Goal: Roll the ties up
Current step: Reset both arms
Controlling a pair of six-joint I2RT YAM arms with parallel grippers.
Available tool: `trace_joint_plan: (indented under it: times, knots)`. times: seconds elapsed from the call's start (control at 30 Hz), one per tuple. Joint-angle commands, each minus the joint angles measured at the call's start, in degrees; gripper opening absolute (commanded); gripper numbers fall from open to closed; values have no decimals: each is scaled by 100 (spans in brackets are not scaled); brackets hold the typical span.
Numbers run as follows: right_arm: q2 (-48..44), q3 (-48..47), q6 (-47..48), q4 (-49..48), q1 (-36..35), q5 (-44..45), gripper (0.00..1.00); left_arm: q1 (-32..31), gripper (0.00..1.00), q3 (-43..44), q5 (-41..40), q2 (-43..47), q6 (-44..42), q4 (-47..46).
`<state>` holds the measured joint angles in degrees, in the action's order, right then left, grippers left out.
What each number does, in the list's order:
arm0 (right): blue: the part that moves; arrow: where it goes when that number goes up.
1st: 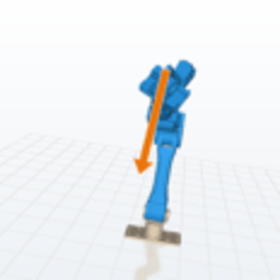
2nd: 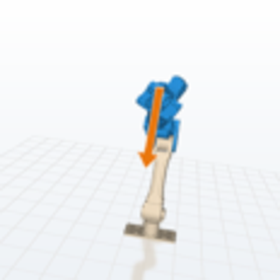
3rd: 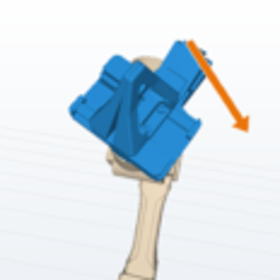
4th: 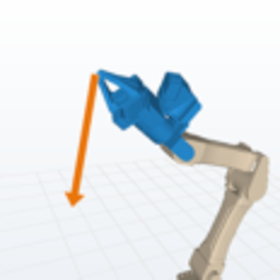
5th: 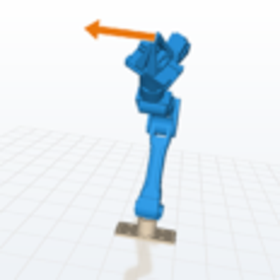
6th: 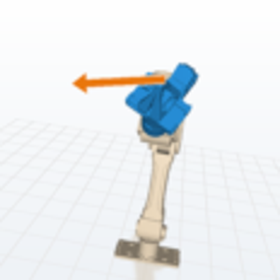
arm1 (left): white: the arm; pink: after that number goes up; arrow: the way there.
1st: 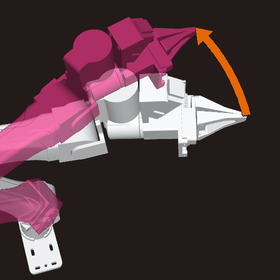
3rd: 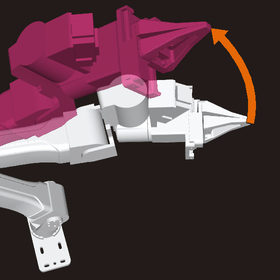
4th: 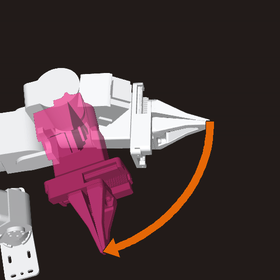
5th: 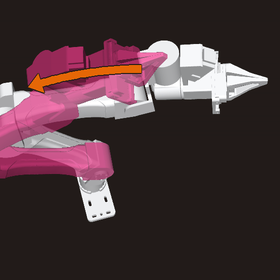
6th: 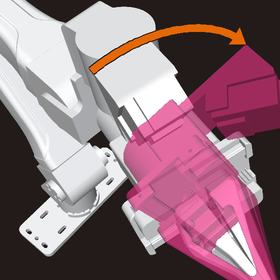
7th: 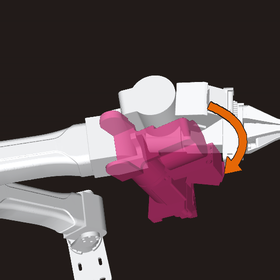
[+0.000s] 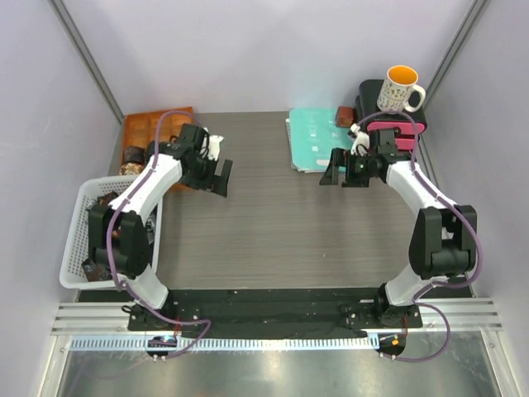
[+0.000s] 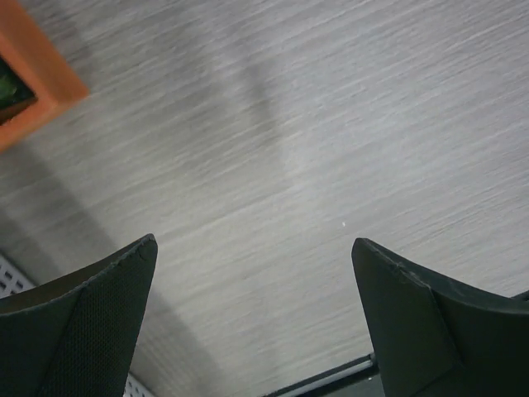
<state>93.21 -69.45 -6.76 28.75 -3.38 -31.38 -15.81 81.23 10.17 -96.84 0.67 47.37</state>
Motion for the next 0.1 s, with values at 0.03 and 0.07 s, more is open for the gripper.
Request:
trace_joint_plan:
  times: [0.03, 0.07]
  knots:
    - [-601, 336, 650, 113, -31, 483, 100, 8, 100, -160, -305, 876, 21, -228]
    - [-620, 266, 650, 122, -23, 518, 100, 17, 100, -178, -384, 973, 39, -281]
